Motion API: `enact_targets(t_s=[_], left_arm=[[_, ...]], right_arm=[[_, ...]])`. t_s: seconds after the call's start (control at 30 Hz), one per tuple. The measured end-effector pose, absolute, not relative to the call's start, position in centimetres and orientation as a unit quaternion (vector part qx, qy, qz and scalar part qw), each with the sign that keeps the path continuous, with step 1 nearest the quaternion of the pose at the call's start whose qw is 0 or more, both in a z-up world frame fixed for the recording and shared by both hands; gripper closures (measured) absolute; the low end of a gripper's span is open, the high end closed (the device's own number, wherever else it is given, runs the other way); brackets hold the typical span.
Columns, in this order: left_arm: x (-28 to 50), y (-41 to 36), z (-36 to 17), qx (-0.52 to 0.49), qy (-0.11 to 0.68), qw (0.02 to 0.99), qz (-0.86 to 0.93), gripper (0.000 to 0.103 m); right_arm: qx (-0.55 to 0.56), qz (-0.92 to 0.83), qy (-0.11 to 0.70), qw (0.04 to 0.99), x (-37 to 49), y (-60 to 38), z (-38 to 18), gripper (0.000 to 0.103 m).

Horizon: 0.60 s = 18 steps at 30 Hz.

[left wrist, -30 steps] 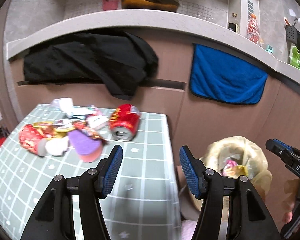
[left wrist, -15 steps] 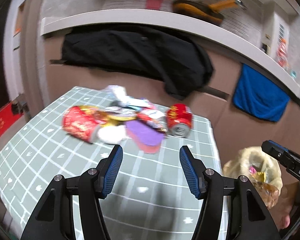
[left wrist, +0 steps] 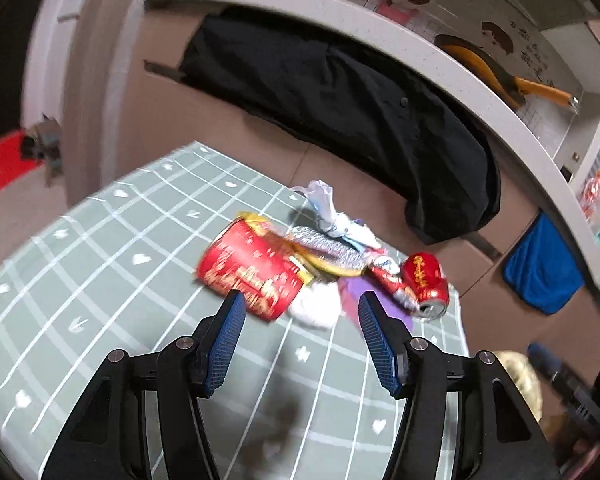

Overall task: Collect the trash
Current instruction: 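Grasp the red paper cup with the left gripper while the right grasps a red can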

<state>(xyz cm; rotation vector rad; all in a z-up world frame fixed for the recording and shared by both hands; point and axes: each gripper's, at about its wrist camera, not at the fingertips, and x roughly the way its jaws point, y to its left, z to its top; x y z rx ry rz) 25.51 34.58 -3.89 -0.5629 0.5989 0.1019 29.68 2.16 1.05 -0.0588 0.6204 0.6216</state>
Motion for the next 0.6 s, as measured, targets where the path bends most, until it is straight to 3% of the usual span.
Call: enact_targets(t_s=[0.23, 0.37, 0.6], left_arm=[[32.1, 39.0, -5.2, -0.279, 0.300, 0.906, 0.109, 0.044], [33.4, 41.2, -7.7, -0.327, 0.345, 0.876, 0.080, 0.048], [33.0, 37.4, -8.3, -0.303, 0.372, 0.877, -0.002, 0.049]], right_arm=[[-0.035, 0.282, 0.313, 0.906, 31.0, 0.9, -0.2, 0.067], [-0.032, 0.285, 0.324, 0.902, 31.7, -0.7, -0.9, 0.067], [-0.048, 0.335, 0.326, 0.883, 33.5, 1.1, -1.2, 0.067]])
